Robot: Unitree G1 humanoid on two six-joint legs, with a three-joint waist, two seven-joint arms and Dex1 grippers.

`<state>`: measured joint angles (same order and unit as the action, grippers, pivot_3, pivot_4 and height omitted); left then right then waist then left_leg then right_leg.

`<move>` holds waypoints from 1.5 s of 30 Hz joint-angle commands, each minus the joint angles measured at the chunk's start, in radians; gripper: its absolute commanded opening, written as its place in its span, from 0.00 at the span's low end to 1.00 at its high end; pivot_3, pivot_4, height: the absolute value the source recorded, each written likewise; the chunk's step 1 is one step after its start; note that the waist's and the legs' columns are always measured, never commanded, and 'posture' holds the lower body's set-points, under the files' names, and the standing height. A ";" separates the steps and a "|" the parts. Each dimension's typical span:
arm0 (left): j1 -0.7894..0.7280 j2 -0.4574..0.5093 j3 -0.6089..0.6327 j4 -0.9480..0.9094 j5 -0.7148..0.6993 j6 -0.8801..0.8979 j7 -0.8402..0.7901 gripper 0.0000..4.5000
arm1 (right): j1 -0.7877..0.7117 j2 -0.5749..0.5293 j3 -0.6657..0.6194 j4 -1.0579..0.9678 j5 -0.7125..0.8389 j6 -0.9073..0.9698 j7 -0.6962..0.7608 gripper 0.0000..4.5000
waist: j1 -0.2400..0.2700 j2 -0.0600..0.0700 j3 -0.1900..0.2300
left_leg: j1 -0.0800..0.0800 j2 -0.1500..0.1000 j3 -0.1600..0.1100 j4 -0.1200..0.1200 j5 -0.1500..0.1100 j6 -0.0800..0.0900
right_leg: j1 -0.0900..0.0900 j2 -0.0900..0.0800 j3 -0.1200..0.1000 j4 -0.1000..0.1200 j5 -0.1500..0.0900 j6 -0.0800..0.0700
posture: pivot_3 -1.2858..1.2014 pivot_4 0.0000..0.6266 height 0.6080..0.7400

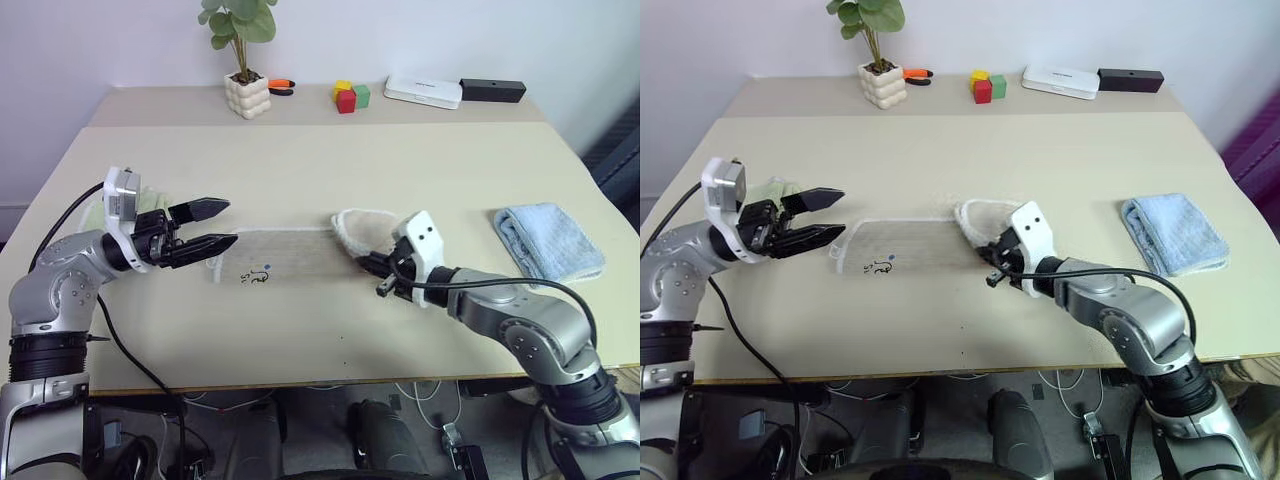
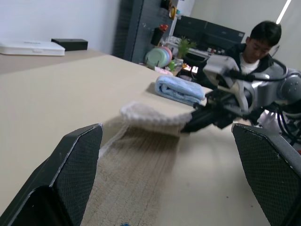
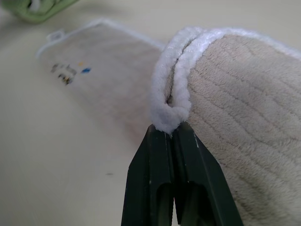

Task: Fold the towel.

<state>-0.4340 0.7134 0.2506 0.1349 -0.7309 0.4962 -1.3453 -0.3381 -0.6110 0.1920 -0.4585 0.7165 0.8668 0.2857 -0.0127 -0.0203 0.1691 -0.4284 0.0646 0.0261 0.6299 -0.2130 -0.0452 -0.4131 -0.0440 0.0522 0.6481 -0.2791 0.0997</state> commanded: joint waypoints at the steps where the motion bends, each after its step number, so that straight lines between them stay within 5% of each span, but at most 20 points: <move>1: 0.003 0.015 0.029 -0.035 -0.021 0.004 0.003 1.00 | -0.004 0.023 0.012 -0.011 -0.058 -0.017 0.018 0.01 | 0.000 0.000 0.000 | 0.000 0.000 0.000 0.000 0.000 0.000 | 0.000 0.000 0.000 0.000 0.000 0.000 | 0.52 0.24 1.00; 16: 0.000 0.009 0.025 -0.042 -0.020 0.014 0.011 1.00 | -0.012 0.134 0.072 0.016 -0.243 -0.028 0.071 0.01 | -0.001 0.000 0.000 | 0.000 0.000 0.000 0.000 0.000 0.000 | 0.000 0.000 0.000 0.000 0.000 0.000 | 0.52 0.24 1.00; 19: -0.001 0.007 0.024 -0.045 -0.022 0.018 0.012 1.00 | -0.004 0.149 0.069 -0.001 -0.245 -0.017 0.087 0.20 | -0.001 0.000 0.000 | 0.000 0.000 0.000 0.000 0.000 0.000 | 0.000 0.000 0.000 0.000 0.000 0.000 | 0.52 0.24 1.00; 26: 0.000 0.005 0.023 -0.041 -0.022 0.019 0.012 1.00 | -0.047 0.225 -0.018 -0.012 -0.210 0.024 0.070 0.96 | -0.001 0.000 0.000 | 0.000 0.000 0.000 0.000 0.000 0.000 | 0.000 0.000 0.000 0.001 0.000 0.000 | 0.52 0.24 1.00; 27: -0.001 0.005 0.023 -0.039 -0.021 0.018 0.010 1.00 | -0.060 0.250 -0.065 -0.030 -0.145 0.042 0.080 0.99 | 0.000 0.000 0.000 | 0.000 0.000 0.000 0.000 0.000 0.000 | 0.000 0.000 0.000 0.001 0.000 0.000 | 0.52 0.24 1.00; 31: -0.004 0.002 0.021 -0.034 -0.020 0.015 0.009 1.00 | -0.139 0.336 -0.297 -0.021 0.090 0.057 0.053 0.99 | -0.001 0.000 0.000 | 0.000 0.000 0.000 0.000 0.000 0.000 | 0.000 0.000 0.000 0.001 0.000 0.001 | 0.52 0.24 1.00; 34: -0.009 -0.004 0.018 -0.030 -0.017 0.012 0.010 1.00 | -0.160 0.324 -0.348 0.039 0.053 0.030 0.019 0.80 | -0.001 0.000 0.000 | 0.001 0.000 0.000 0.000 0.000 0.000 | 0.000 0.000 0.000 0.001 0.001 0.001 | 0.52 0.24 1.00; 37: -0.014 -0.007 0.015 -0.027 -0.014 0.009 0.010 1.00 | -0.139 0.284 -0.281 0.092 -0.105 -0.082 0.011 0.49 | 0.001 -0.001 0.000 | 0.001 0.000 0.000 -0.001 0.000 0.000 | 0.000 0.000 -0.001 0.001 0.000 0.000 | 0.52 0.24 1.00; 41: -0.019 -0.009 0.013 -0.022 -0.012 0.008 0.009 1.00 | -0.130 0.369 -0.266 0.198 -0.191 -0.196 -0.049 0.03 | -0.008 -0.001 0.000 | 0.001 0.000 0.000 -0.001 0.000 0.000 | -0.001 0.001 0.000 0.002 0.000 0.001 | 0.52 0.24 1.00; 45: -0.018 -0.015 0.012 -0.026 -0.011 0.006 0.012 1.00 | -0.127 0.398 -0.193 0.322 -0.335 -0.370 -0.033 0.01 | -0.008 0.000 0.000 | 0.001 0.000 0.000 -0.002 0.000 0.000 | -0.002 0.002 0.000 0.002 0.002 0.004 | 0.52 0.24 1.00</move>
<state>-0.4434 0.6969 0.2493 0.1197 -0.7311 0.5151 -1.3325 -0.4533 -0.2172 -0.0253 -0.1512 0.4368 0.5814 0.2429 -0.0211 -0.0207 0.1689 -0.4279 0.0650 0.0261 0.6275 -0.2130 -0.0453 -0.4148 -0.0425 0.0520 0.6502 -0.2770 0.1034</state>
